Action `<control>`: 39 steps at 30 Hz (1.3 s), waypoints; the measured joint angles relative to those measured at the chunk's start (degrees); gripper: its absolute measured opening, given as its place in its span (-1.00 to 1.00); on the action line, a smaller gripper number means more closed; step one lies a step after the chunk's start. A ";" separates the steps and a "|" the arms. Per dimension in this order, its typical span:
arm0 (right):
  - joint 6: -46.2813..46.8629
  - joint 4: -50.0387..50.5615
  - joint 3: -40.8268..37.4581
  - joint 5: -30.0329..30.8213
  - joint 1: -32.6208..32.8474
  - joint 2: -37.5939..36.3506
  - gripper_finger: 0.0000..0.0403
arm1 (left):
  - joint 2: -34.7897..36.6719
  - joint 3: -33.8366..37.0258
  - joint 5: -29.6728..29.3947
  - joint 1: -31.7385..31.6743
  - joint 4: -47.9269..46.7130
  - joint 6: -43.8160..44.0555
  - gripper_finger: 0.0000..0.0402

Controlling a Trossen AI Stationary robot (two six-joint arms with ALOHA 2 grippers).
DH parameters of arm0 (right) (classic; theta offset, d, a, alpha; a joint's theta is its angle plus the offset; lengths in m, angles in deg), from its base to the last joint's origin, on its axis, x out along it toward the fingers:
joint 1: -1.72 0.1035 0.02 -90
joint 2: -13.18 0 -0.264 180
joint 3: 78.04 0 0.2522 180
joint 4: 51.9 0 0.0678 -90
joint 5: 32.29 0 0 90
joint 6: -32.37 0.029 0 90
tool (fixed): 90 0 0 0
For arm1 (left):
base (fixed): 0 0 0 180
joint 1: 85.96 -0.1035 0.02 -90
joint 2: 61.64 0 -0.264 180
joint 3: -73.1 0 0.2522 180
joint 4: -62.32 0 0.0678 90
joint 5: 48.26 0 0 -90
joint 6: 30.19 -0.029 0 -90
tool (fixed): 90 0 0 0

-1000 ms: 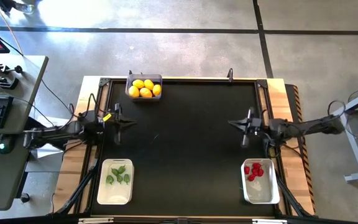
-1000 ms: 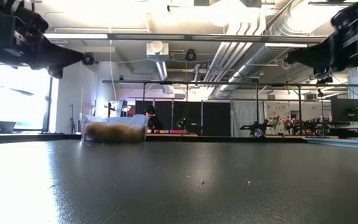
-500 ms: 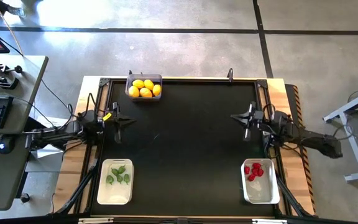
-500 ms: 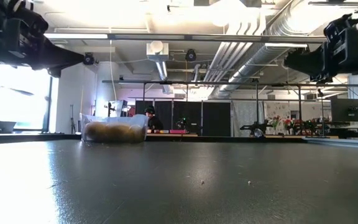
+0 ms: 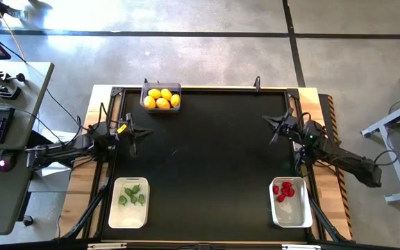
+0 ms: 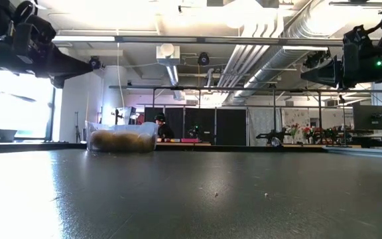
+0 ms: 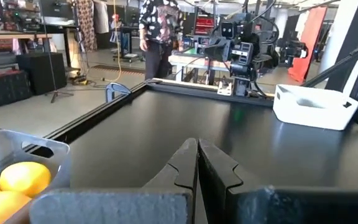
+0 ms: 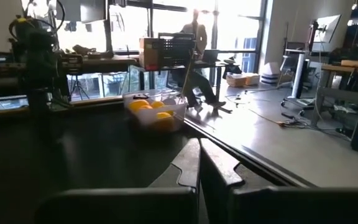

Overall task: Sort produce into baskets
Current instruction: Return to Home Position

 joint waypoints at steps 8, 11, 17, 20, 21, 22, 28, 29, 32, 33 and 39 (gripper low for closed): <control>0.54 -0.01 0.00 -0.16 -0.02 0.02 -1.00 | -0.74 0.00 0.00 0.02 0.05 0.01 -1.00; 0.54 0.00 0.00 -0.18 -0.02 0.02 -1.00 | -0.74 0.00 0.00 0.02 0.07 1.28 -1.00; 0.54 0.00 0.00 -0.20 -0.02 0.02 -1.00 | -0.74 0.00 0.00 0.02 0.07 1.33 -1.00; 0.54 -0.01 0.00 -0.20 -0.02 0.02 -1.00 | -0.74 0.00 0.00 0.02 0.07 1.33 -1.00; 0.54 -0.01 0.00 -0.21 -0.02 0.02 -1.00 | -0.74 0.00 0.00 0.02 0.07 1.36 -1.00; 0.54 -0.01 0.00 -0.20 -0.02 0.02 -1.00 | -0.74 0.00 0.00 0.02 0.07 1.36 -1.00; 0.54 -0.01 0.00 -0.22 -0.02 0.02 -1.00 | -0.74 0.00 0.00 0.02 0.07 1.38 -1.00; 0.54 -0.01 0.00 -0.22 -0.02 0.02 -1.00 | -0.74 0.00 0.00 0.02 0.07 1.38 -1.00; 0.54 -0.01 0.00 -0.23 -0.02 0.02 -1.00 | -0.74 0.00 0.00 0.02 0.07 1.38 -1.00; 0.54 -0.01 0.00 -0.23 -0.02 0.02 -1.00 | -0.74 0.00 0.00 0.02 0.07 1.40 -1.00; 0.54 -0.01 0.00 -0.25 -0.02 0.02 -1.00 | -0.74 0.00 0.01 0.02 0.07 1.38 -1.00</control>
